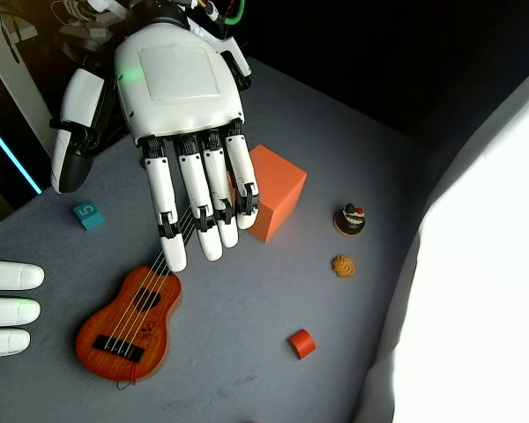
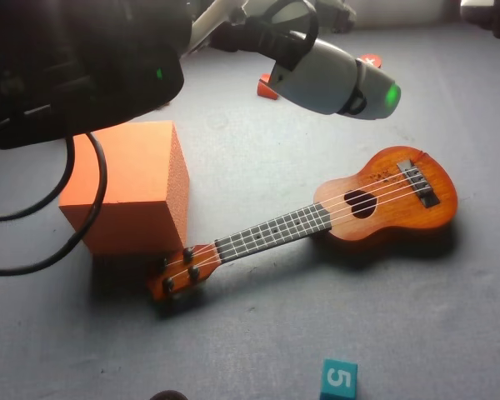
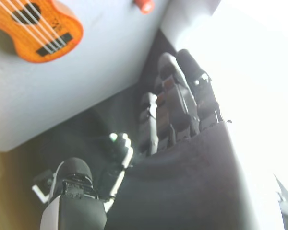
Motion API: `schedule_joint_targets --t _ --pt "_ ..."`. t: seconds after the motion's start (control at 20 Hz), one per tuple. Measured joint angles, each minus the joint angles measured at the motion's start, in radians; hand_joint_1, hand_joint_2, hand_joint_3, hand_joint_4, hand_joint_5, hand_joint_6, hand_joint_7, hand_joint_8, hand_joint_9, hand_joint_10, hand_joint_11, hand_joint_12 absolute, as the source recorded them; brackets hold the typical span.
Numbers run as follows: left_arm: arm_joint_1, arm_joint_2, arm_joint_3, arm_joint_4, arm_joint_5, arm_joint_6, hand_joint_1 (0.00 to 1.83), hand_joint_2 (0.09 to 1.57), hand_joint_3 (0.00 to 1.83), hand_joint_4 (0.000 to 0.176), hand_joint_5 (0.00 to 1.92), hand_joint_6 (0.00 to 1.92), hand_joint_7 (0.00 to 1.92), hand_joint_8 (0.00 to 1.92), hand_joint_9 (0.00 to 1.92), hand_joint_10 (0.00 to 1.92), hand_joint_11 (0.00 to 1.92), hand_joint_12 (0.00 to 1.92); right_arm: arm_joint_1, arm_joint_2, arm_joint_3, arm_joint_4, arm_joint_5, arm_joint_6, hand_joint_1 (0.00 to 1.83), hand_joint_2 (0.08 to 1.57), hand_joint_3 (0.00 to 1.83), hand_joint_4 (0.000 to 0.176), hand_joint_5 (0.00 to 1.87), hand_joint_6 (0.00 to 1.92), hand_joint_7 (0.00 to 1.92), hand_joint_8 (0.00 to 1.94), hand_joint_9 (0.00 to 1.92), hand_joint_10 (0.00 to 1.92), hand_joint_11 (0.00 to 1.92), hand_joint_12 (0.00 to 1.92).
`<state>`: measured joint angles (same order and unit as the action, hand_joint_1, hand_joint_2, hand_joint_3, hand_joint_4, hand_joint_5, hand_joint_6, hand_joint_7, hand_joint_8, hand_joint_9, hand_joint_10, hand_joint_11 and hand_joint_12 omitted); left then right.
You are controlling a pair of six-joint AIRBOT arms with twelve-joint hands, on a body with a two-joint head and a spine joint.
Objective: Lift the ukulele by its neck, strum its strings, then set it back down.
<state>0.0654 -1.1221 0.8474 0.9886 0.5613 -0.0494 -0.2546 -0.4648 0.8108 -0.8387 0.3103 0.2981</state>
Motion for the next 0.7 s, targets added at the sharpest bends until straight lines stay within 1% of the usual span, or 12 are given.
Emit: schedule_joint_targets --t 0.1,0.15,0.2,0.3,0.35,0.4,0.45,0.5,0.55,0.6,0.65,0.7 --pt "0.000 0.004 -0.003 -0.021 -0.001 0.028 0.00 1.05 0.00 0.101 0.11 0.00 0.18 0.00 0.28 0.00 0.00 1.02 0.000 0.000 0.000 0.000 0.000 0.000 0.00 1.30 0.00 0.000 0.12 0.01 0.19 0.01 0.22 0.09 0.00 1.07" --pt "0.000 0.004 -0.003 -0.031 0.000 0.038 0.00 1.05 0.00 0.097 0.15 0.01 0.19 0.00 0.29 0.01 0.00 1.05 0.000 0.000 0.000 0.000 0.000 0.000 0.00 1.30 0.00 0.000 0.13 0.01 0.19 0.01 0.21 0.10 0.00 0.98" --pt "0.000 0.005 -0.003 -0.040 -0.001 0.050 0.00 1.05 0.00 0.101 0.15 0.01 0.19 0.00 0.29 0.00 0.00 1.03 0.000 0.000 0.000 0.000 0.000 0.000 0.00 1.29 0.00 0.000 0.13 0.01 0.19 0.00 0.19 0.11 0.00 0.90" --pt "0.000 0.006 -0.003 -0.048 -0.001 0.050 0.00 1.04 0.00 0.101 0.10 0.00 0.14 0.00 0.22 0.00 0.00 0.90 0.000 0.000 0.000 0.000 0.000 0.000 0.00 1.28 0.00 0.000 0.13 0.01 0.16 0.00 0.16 0.12 0.00 0.76" --pt "-0.001 0.011 -0.003 -0.053 -0.002 0.050 0.00 1.03 0.00 0.110 0.09 0.00 0.13 0.00 0.19 0.01 0.00 0.80 0.000 0.000 0.000 0.000 0.000 0.000 0.00 1.27 0.00 0.000 0.13 0.01 0.14 0.00 0.14 0.12 0.00 0.70" --pt "-0.002 0.011 -0.003 -0.051 0.002 0.051 0.00 1.01 0.00 0.110 0.07 0.00 0.12 0.00 0.18 0.00 0.00 0.74 0.000 0.000 0.000 0.000 0.000 0.000 0.00 1.27 0.00 0.000 0.13 0.01 0.14 0.00 0.13 0.12 0.00 0.69" --pt "-0.005 0.011 -0.003 -0.053 0.004 0.052 0.00 1.00 0.00 0.107 0.06 0.00 0.13 0.00 0.19 0.01 0.00 0.75 0.000 0.000 0.000 0.000 0.000 0.000 0.00 1.27 0.00 0.000 0.15 0.01 0.15 0.00 0.14 0.13 0.00 0.73" --pt "-0.007 0.011 -0.003 -0.053 0.002 0.052 0.00 1.00 0.00 0.098 0.14 0.02 0.21 0.01 0.27 0.03 0.00 0.96 0.000 0.000 0.000 0.000 0.000 0.000 0.00 1.27 0.00 0.000 0.20 0.03 0.19 0.01 0.17 0.15 0.00 0.84" --pt "-0.008 0.011 -0.003 -0.051 -0.002 0.052 0.00 1.05 0.00 0.046 0.37 0.06 0.44 0.06 0.47 0.09 0.10 1.12 0.000 0.000 0.000 0.000 0.000 0.000 0.00 1.29 0.01 0.000 0.38 0.14 0.39 0.09 0.34 0.33 0.00 1.25" --pt "-0.008 0.011 -0.003 -0.050 -0.002 0.052 0.00 1.08 0.00 0.004 0.58 0.11 0.65 0.18 0.61 0.34 0.26 1.19 0.000 0.000 0.000 0.000 0.000 0.000 0.06 1.29 0.00 0.000 0.41 0.65 0.55 0.34 0.36 0.91 0.00 1.62" --pt "-0.008 0.011 -0.003 -0.050 -0.002 0.052 0.00 1.10 0.00 0.000 0.84 0.21 0.89 0.37 0.71 0.78 0.39 1.39 0.000 0.000 0.000 0.000 0.000 0.000 0.08 1.31 0.00 0.000 0.56 1.00 0.71 0.74 0.55 1.26 0.24 1.85" --pt "-0.010 0.011 -0.003 -0.054 -0.001 0.053 0.00 1.11 0.00 0.000 0.97 0.23 1.02 0.45 0.78 0.96 0.46 1.48 0.000 0.000 0.000 0.000 0.000 0.000 0.06 1.32 0.00 0.000 0.67 1.11 0.82 0.94 0.69 1.36 0.40 1.89"
